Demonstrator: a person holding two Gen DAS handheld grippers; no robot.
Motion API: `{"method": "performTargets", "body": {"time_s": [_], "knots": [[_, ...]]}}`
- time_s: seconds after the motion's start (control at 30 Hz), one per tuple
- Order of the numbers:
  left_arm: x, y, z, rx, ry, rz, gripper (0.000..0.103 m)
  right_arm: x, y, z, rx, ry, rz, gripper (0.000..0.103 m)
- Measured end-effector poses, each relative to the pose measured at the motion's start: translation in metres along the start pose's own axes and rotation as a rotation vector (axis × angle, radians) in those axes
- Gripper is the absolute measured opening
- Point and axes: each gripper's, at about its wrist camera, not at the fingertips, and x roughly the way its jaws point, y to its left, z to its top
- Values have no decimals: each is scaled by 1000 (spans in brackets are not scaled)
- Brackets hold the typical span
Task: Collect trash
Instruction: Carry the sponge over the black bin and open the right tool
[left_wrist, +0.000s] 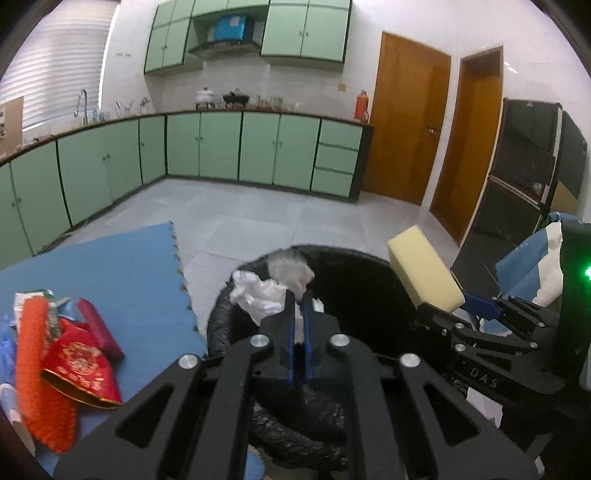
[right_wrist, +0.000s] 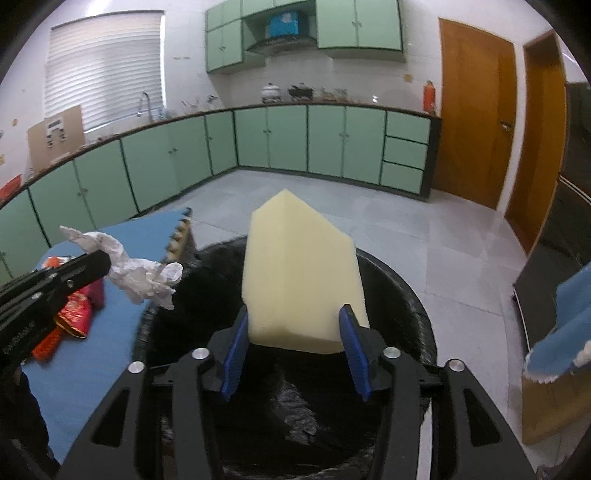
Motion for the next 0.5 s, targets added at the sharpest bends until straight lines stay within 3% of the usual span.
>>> {"method": "performTargets", "body": {"time_s": [0.03,0.07,0.1,0.33,0.5], "knots": [[2,1,-2,-5,10,-4,30,2,-3,-2,1,2,-13,61],[3,2,-4,-13,15,2,59,3,-6,-3,1,4,-22,67],[2,5,-5,-24,6,17,67,4,-7,-4,2,5,-29,68],[-18,33,-16,-42,-9,95,68,1,2,-3,11,-16,-42,87],[-47,60,-18,-50,-25,182,73,-2,26,2,16,-29,0,96]]}}
